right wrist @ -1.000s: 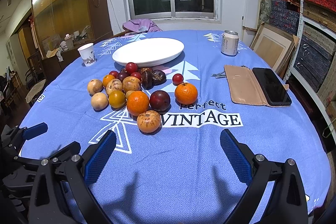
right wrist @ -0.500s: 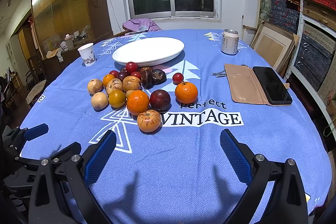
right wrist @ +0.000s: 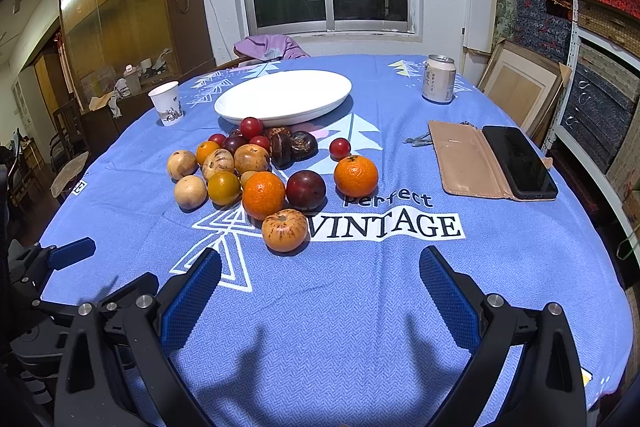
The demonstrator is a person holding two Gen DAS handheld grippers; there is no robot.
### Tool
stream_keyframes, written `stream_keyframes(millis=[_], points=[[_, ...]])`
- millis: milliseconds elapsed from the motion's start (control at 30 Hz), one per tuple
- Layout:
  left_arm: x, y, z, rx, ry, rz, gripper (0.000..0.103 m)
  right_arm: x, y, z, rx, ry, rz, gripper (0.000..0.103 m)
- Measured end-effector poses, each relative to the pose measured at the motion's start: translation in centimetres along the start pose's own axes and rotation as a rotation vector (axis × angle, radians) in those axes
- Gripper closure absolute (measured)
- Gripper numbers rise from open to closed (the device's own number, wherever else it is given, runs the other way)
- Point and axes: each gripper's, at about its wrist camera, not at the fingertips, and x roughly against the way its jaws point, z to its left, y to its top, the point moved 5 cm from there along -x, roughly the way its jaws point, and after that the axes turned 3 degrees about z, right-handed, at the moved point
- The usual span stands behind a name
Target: Organize fruits
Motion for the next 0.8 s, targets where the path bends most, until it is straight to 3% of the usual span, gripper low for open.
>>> stream_keyframes(millis=[800], points=[[-0.24, 0.02, 0.17, 0.006, -0.001, 0.013, 0.004, 0.3, 0.17, 0.01, -0.004, 0.008, 0.005, 0.003]])
